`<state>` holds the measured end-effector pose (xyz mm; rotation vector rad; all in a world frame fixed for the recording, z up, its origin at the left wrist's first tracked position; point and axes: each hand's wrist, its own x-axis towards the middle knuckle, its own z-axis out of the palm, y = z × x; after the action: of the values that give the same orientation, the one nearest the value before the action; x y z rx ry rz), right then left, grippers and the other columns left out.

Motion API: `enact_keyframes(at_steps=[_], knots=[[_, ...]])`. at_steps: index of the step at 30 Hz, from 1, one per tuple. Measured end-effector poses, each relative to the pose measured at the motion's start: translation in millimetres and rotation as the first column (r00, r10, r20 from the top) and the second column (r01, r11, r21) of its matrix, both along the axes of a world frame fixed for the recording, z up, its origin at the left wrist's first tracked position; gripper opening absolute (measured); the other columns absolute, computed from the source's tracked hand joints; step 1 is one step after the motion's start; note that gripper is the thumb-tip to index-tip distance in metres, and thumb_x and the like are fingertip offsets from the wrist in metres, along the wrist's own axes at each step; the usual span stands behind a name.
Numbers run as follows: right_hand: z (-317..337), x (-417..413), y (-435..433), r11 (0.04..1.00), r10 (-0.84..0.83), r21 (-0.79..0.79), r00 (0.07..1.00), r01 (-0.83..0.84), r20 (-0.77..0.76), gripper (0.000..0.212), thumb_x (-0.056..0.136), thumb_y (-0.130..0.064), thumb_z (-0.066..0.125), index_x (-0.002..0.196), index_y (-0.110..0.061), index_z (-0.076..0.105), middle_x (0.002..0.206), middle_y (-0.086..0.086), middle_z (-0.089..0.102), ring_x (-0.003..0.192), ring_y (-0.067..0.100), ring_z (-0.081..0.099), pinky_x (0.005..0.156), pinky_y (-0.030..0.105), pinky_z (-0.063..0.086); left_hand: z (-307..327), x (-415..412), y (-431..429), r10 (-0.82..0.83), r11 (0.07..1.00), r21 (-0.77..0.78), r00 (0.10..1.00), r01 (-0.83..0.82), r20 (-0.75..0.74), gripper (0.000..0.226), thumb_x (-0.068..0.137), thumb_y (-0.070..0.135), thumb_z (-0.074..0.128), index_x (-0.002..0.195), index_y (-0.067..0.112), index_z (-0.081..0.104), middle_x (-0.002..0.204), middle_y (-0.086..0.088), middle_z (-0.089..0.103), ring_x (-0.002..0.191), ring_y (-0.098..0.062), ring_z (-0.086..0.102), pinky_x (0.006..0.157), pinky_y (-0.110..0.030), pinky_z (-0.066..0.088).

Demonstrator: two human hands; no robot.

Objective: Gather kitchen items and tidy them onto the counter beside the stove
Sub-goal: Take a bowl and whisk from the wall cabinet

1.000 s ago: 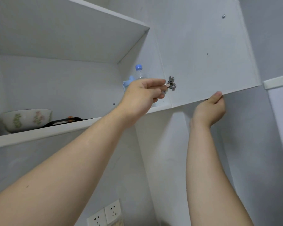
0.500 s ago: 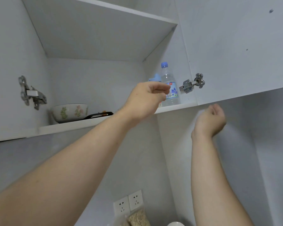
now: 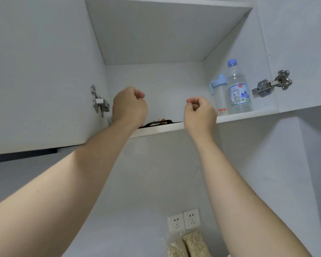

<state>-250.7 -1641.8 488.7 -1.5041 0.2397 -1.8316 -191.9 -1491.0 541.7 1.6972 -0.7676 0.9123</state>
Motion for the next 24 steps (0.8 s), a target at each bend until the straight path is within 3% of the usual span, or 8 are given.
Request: enact_keyframes(at_steps=[4,6,8,13,17,19,22,24], knots=[[34,24,10,0.996,-0.009,-0.084,0.96,-0.015,-0.28,0.016,0.087,-0.02,0.053,0.088,-0.019,0.069,0.091,0.001,0.071,0.087,0.023,0.062,0.076,0.03,0.049,-5,24,-1,0.21,0.965,0.157,0.977,-0.211,0.023,0.032,0.093,0.008,0.049,0.124,0.013,0.056,0.135,-0.009,0.042,0.108,-0.027,0.057,0.082,-0.025,0.035],[50,31,8,0.993,0.047,-0.085,0.919,-0.087,-0.39,0.015,0.082,-0.017,0.053,0.077,-0.011,0.066,0.084,0.009,0.071,0.08,0.027,0.061,0.071,0.031,0.051,-3,30,-5,0.251,0.952,0.187,0.968,-0.243,-0.018,0.035,0.092,0.008,0.052,0.127,0.011,0.052,0.137,-0.01,0.038,0.11,-0.029,0.056,0.081,-0.027,0.037],[58,37,7,0.984,0.126,-0.049,0.866,-0.171,-0.484,0.011,0.078,-0.015,0.056,0.072,-0.007,0.06,0.078,0.018,0.067,0.069,0.025,0.053,0.06,0.028,0.043,2,37,-11,0.314,0.928,0.224,0.949,-0.297,-0.042,0.039,0.09,0.007,0.055,0.128,0.01,0.049,0.137,-0.011,0.036,0.113,-0.032,0.056,0.084,-0.033,0.042],[59,40,2,0.975,0.163,-0.014,0.758,-0.221,-0.631,0.024,0.082,-0.025,0.062,0.086,-0.003,0.069,0.08,0.008,0.066,0.065,0.022,0.052,0.053,0.025,0.036,13,43,-23,0.445,0.857,0.332,0.891,-0.395,-0.087,0.046,0.086,0.004,0.061,0.13,0.007,0.046,0.14,-0.012,0.033,0.115,-0.034,0.057,0.076,-0.034,0.041],[57,37,5,0.983,0.101,-0.043,0.727,-0.176,-0.68,0.026,0.083,-0.027,0.06,0.064,-0.014,0.047,0.059,0.0,0.049,0.055,0.02,0.046,0.051,0.027,0.033,17,54,-27,0.442,0.882,0.238,0.888,-0.406,-0.126,0.045,0.093,0.025,0.065,0.129,0.007,0.047,0.138,-0.013,0.035,0.112,-0.034,0.058,0.074,-0.034,0.041],[56,38,7,0.982,0.091,-0.049,0.684,-0.182,-0.724,0.024,0.083,-0.031,0.06,0.068,-0.014,0.054,0.064,-0.001,0.059,0.062,0.019,0.055,0.057,0.026,0.04,20,58,-31,0.42,0.904,0.192,0.876,-0.382,-0.238,0.047,0.098,0.034,0.055,0.134,0.006,0.043,0.142,-0.015,0.039,0.119,-0.033,0.056,0.083,-0.036,0.044],[57,39,10,0.98,0.066,-0.066,0.619,-0.188,-0.783,0.023,0.082,-0.037,0.061,0.072,-0.016,0.061,0.079,-0.001,0.067,0.073,0.018,0.061,0.069,0.029,0.047,26,59,-27,0.326,0.945,0.138,0.881,-0.296,-0.343,0.037,0.101,0.023,0.047,0.132,0.002,0.049,0.139,-0.014,0.054,0.124,-0.029,0.055,0.096,-0.032,0.045],[57,40,11,0.979,0.054,-0.075,0.589,-0.192,-0.806,0.023,0.082,-0.038,0.063,0.072,-0.017,0.061,0.082,-0.002,0.066,0.073,0.015,0.059,0.069,0.029,0.047,28,54,-22,0.254,0.963,0.186,0.879,-0.193,-0.403,0.021,0.096,0.012,0.053,0.113,0.004,0.062,0.124,-0.01,0.064,0.118,-0.024,0.059,0.094,-0.029,0.049]])
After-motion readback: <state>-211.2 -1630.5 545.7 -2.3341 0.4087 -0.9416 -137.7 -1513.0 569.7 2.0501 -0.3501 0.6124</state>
